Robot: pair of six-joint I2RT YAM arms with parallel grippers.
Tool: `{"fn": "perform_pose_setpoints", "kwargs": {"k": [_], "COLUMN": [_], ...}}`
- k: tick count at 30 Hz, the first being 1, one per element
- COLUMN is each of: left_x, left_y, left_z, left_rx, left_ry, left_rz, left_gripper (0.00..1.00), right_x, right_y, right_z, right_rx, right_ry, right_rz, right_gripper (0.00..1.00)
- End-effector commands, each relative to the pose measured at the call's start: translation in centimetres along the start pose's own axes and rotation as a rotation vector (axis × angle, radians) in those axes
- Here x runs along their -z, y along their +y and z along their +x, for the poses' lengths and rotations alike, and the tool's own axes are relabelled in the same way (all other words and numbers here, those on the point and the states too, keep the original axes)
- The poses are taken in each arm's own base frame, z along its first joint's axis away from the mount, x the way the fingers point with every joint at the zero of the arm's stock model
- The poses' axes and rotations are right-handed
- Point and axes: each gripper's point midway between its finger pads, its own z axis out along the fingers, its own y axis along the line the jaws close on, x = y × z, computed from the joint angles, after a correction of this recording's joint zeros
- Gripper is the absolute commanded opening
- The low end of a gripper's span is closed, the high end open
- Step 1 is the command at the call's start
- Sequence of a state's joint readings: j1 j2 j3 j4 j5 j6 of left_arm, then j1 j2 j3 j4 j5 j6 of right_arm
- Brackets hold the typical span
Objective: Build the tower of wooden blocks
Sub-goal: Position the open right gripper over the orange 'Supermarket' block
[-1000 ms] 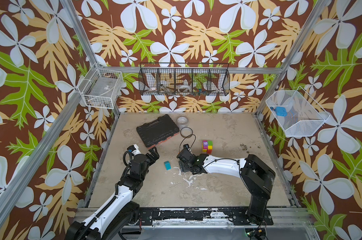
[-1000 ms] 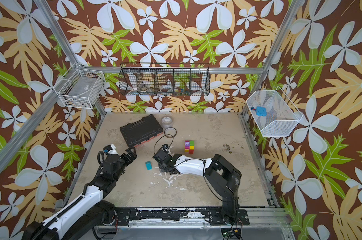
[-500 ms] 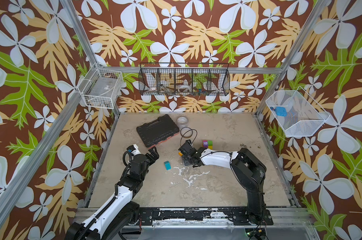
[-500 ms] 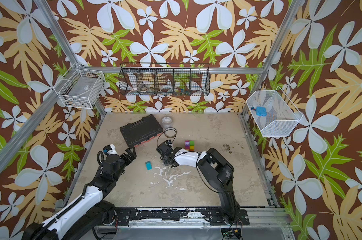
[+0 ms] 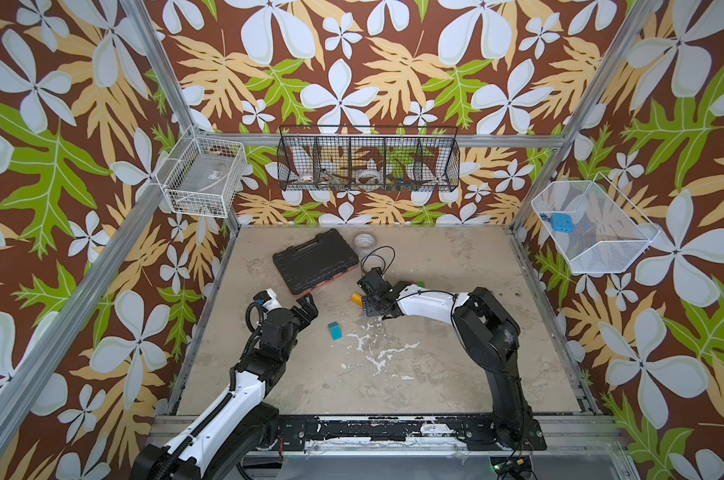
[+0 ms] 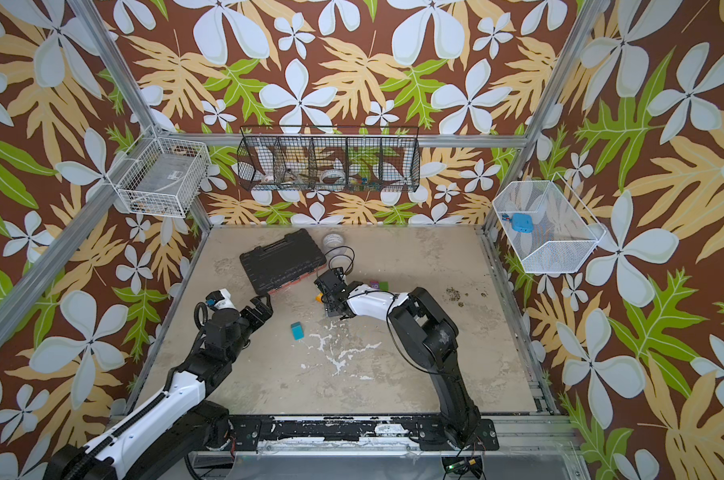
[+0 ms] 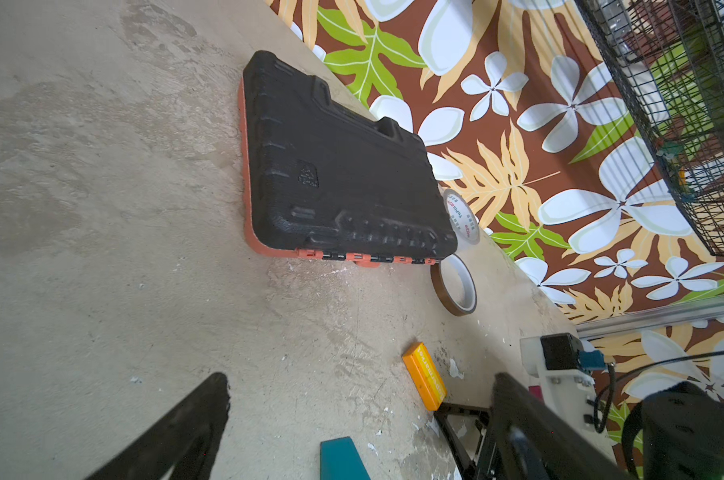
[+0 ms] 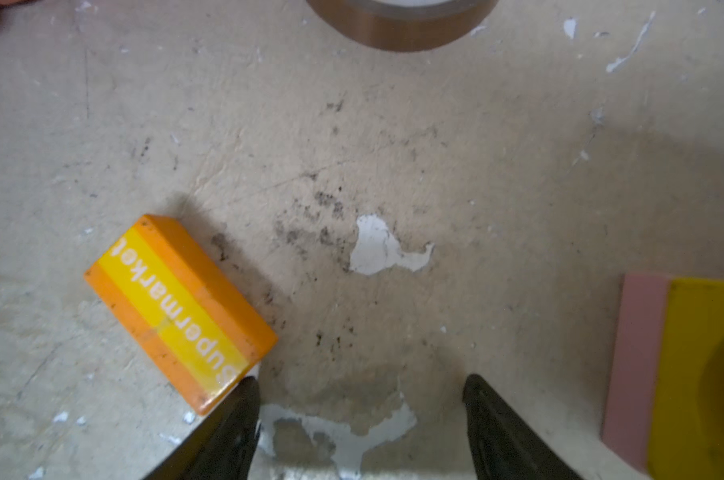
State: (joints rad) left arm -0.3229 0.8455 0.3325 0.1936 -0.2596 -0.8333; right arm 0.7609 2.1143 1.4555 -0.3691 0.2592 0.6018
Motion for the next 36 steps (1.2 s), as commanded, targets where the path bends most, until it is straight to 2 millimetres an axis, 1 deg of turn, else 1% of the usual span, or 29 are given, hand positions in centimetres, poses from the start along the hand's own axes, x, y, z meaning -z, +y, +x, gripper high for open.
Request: {"fn": "perform_pose_setpoints", "kwargs": {"k": [1, 5, 9, 13, 15, 18, 22, 27, 33, 36], "left_x": [0.0, -0.1, -0.2, -0.2, -0.2, -0.2, -0.1, 0.0, 0.0, 0.0], "left_y": [-0.2, -0.4, -0.1, -0.2, -0.1, -0.3, -0.1, -0.2, -0.3, -0.2], "left_z": [-0.3, -0.1, -0.2, -0.1, -0.3, -0.1, -0.3, -0.2, -0.2, -0.3], "left_rx": [0.001, 0.004, 0.002, 0.002, 0.001, 0.007, 0.002, 0.004, 0.007, 0.007], "left_ry": [-0.012, -0.005, -0.01, -0.004, -0.01, -0.006, -0.01, -0.01, -0.007, -0.011], "left_rz": [0.005, 0.016, -0.002, 0.007, -0.004, 0.014, -0.003, 0.005, 0.013, 0.004], "left_gripper": [0.99, 0.99, 0.99, 0.99, 0.99, 0.99, 0.99, 0.99, 0.99, 0.99], "right_x": [-0.4, -0.1, 1.0, 2.5, 2.7, 2.3, 0.8, 0.2, -0.1, -0.1], "right_y": [-1.1, -0.8, 0.1, 1.3, 2.0, 2.7, 3.0, 2.1, 0.6, 0.3], "right_z": [0.5, -0.3, -0.5, 0.0, 0.5, 1.0, 1.0, 0.1, -1.1, -1.7], "right_rx": [-0.001, 0.005, 0.002, 0.014, 0.02, 0.034, 0.045, 0.039, 0.01, 0.004], "right_ry": [0.045, 0.035, 0.024, 0.003, 0.004, 0.013, 0.036, 0.024, 0.016, 0.009], "right_rz": [0.022, 0.005, -0.047, -0.073, -0.087, -0.088, -0.056, 0.003, 0.017, 0.018], "right_gripper": [0.77, 0.77, 0.78, 0.8, 0.81, 0.82, 0.81, 0.8, 0.78, 0.78]}}
